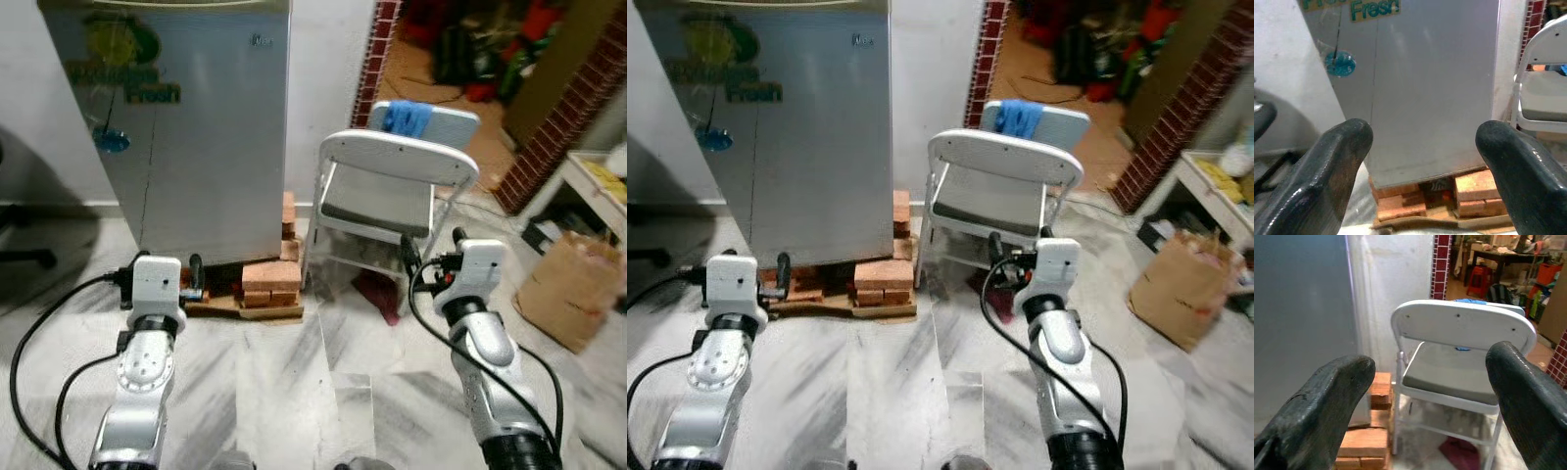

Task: Restocking fridge

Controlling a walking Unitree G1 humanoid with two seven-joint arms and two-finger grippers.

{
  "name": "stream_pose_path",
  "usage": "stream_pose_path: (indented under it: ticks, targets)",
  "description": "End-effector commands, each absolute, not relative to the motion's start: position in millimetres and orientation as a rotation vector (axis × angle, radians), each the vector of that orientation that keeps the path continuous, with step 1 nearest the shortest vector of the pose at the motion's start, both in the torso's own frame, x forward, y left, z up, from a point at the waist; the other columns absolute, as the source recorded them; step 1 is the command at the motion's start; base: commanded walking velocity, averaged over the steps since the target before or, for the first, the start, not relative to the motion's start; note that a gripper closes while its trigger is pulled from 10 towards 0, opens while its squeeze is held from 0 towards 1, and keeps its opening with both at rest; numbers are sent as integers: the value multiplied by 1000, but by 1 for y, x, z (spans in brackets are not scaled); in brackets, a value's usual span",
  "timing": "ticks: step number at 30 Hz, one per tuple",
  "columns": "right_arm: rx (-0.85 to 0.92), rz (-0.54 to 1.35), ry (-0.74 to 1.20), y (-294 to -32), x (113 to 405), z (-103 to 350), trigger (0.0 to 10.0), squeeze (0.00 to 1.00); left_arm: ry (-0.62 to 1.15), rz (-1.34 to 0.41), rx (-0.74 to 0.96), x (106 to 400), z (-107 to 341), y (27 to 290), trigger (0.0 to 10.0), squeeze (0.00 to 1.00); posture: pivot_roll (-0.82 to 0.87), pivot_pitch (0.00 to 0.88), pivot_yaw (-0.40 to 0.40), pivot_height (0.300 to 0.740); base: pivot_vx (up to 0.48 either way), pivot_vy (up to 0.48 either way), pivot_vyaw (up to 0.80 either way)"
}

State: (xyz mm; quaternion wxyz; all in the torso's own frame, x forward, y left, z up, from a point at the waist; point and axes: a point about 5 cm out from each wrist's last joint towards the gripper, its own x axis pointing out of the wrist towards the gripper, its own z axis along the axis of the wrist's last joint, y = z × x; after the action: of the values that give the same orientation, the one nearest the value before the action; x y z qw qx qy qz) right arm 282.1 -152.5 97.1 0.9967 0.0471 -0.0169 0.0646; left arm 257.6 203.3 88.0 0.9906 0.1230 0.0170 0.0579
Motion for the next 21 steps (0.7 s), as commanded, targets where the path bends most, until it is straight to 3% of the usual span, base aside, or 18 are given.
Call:
stream_pose_path:
  ticks: [1,11,21]
  targets:
    - [80,95,-57,-164,283,103,10000,0,-23,28,201,259,95,188,10000,0,108,36,-57,740,0,469,-413]
    - [72,69,-49,-169,275,98,10000,0,-50,-10,203,260,99,183,10000,0,99,38,-48,740,0,469,0]
    - [70,57,-60,-169,277,98,10000,0,-48,-26,214,260,97,182,10000,0,100,28,-18,740,0,469,-728]
